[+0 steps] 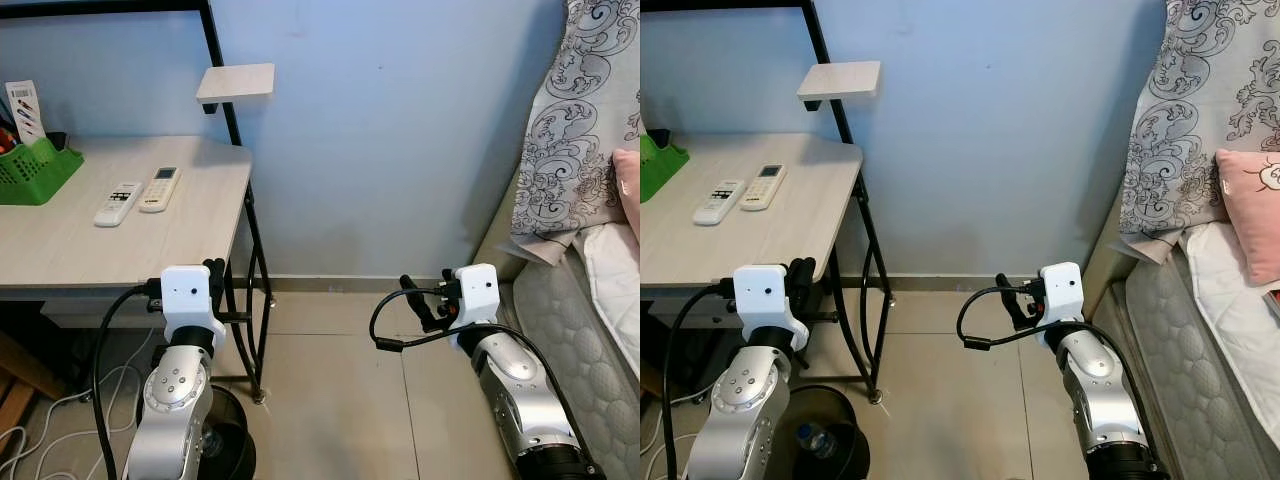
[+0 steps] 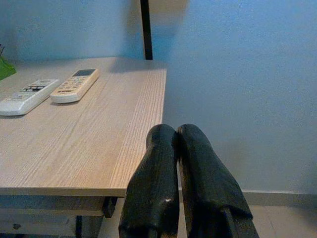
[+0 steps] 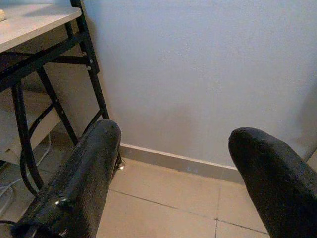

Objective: Clean up the room

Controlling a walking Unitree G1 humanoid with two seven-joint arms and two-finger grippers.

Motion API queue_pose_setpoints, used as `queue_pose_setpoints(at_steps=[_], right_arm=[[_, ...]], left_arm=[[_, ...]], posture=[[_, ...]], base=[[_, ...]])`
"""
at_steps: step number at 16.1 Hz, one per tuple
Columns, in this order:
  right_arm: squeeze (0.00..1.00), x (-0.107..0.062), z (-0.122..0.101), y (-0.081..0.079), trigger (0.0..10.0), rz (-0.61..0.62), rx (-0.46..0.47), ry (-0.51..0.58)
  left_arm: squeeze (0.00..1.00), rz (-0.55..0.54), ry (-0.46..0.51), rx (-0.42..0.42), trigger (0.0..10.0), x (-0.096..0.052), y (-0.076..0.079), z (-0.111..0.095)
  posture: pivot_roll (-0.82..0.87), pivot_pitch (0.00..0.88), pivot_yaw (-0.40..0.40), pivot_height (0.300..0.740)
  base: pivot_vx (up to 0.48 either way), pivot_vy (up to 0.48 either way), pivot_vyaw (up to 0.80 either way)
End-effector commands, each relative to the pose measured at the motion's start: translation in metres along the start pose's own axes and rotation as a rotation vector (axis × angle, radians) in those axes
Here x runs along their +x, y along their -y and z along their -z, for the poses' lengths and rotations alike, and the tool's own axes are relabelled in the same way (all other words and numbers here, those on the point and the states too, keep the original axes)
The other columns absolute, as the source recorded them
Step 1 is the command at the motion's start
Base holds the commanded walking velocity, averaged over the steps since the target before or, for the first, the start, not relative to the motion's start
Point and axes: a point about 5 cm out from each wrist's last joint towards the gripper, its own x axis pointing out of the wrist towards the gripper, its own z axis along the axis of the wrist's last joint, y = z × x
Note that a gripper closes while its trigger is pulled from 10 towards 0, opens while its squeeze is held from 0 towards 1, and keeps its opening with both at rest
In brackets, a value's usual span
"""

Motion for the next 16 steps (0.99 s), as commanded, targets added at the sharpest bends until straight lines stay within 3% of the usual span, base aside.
queue_pose_setpoints(at_steps=[1,16], right_arm=[[0.0,0.0245,-0.0161,-0.0089,10.0,0.003,0.024,0.045],[0.0,0.0191,-0.0167,-0.0068,10.0,0.015,0.013,0.055]], left_arm=[[0.0,0.08,-0.001,0.001,10.0,0.0259,0.0118,-0.0047],[0.0,0.083,0.014,-0.055,10.0,0.0277,0.0154,-0.0127]], posture=[[-0.12,0.0,0.104,0.74],[-0.13,0.0,0.106,0.74]], base=[[0.0,0.0,0.0],[0.0,0.0,0.0]])
